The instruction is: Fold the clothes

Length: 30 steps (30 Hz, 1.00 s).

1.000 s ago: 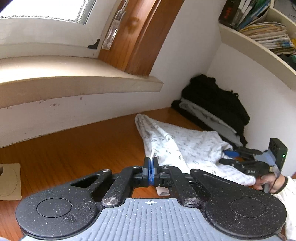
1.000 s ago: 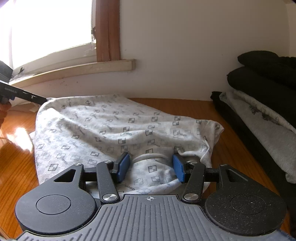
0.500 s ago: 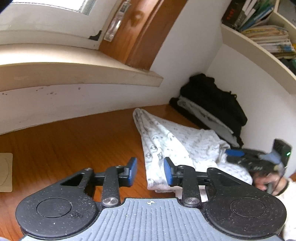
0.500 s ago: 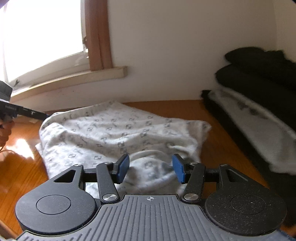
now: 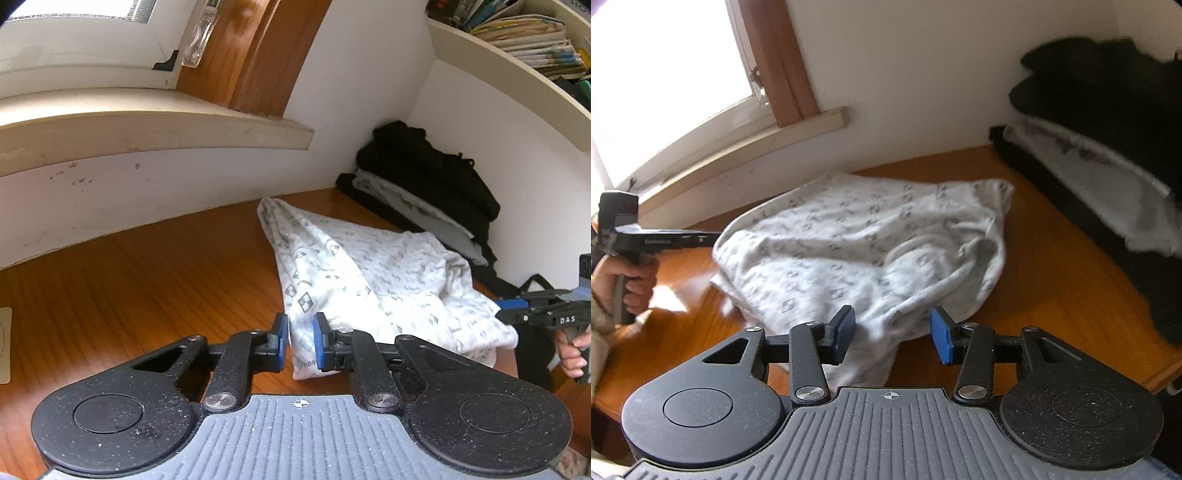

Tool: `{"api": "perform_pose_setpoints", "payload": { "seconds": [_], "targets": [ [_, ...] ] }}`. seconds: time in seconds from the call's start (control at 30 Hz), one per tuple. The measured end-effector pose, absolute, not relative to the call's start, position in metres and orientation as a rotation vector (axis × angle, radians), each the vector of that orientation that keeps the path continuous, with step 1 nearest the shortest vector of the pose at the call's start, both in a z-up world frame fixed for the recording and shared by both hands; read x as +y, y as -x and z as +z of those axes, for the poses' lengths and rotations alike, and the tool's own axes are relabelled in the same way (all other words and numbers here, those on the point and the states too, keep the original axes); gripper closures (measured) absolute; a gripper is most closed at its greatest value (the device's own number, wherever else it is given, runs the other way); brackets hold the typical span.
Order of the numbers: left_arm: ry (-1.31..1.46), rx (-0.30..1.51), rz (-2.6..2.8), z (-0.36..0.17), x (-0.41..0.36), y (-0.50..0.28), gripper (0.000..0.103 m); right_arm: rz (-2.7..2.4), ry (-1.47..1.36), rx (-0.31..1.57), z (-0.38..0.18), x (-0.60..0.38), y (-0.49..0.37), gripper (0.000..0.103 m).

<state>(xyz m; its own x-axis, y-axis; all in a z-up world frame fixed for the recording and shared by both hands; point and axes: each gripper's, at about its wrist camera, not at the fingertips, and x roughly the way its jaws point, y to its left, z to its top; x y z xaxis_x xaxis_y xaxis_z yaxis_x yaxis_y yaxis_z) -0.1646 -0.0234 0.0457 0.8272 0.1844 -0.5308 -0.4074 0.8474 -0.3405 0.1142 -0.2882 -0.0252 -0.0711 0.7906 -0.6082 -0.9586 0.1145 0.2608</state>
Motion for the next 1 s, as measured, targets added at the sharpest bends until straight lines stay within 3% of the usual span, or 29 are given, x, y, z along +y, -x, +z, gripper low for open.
{"api": "perform_pose_setpoints", "payload": {
  "seconds": [0.07,0.1,0.13,0.2,0.67,0.77,0.83,0.87,0.97,1.0],
  "targets": [
    [0.46,0.508,0.326,0.045,-0.023,0.164,0.093,1.491,0.288,0.765,-0.026,-0.287,-0.112,0.063],
    [0.456,0.51,0.33,0.045,-0.024,0.164,0.098,1.502,0.294,0.765,-0.026,-0.288,-0.11,0.083],
    [0.45,0.512,0.337,0.046,-0.024,0.164,0.102,1.507,0.293,0.761,-0.024,-0.289,-0.109,0.092],
    [0.44,0.512,0.355,0.048,-0.025,0.164,0.103,1.498,0.283,0.737,-0.018,-0.297,-0.106,0.095],
    [0.413,0.492,0.371,0.056,-0.029,0.18,0.102,1.466,0.302,0.676,-0.013,-0.329,-0.096,0.098],
    [0.424,0.484,0.373,0.055,-0.027,0.182,0.1,1.451,0.286,0.687,-0.014,-0.326,-0.101,0.085],
    [0.442,0.462,0.359,0.054,-0.026,0.182,0.09,1.456,0.227,0.714,-0.016,-0.322,-0.107,0.076],
    [0.449,0.455,0.346,0.054,-0.026,0.181,0.089,1.457,0.207,0.73,-0.018,-0.319,-0.109,0.075],
    [0.436,0.458,0.316,0.054,-0.029,0.177,0.089,1.455,0.203,0.78,-0.025,-0.309,-0.109,0.075],
    [0.42,0.471,0.316,0.053,-0.032,0.175,0.096,1.455,0.206,0.772,-0.024,-0.309,-0.107,0.085]
  ]
}}
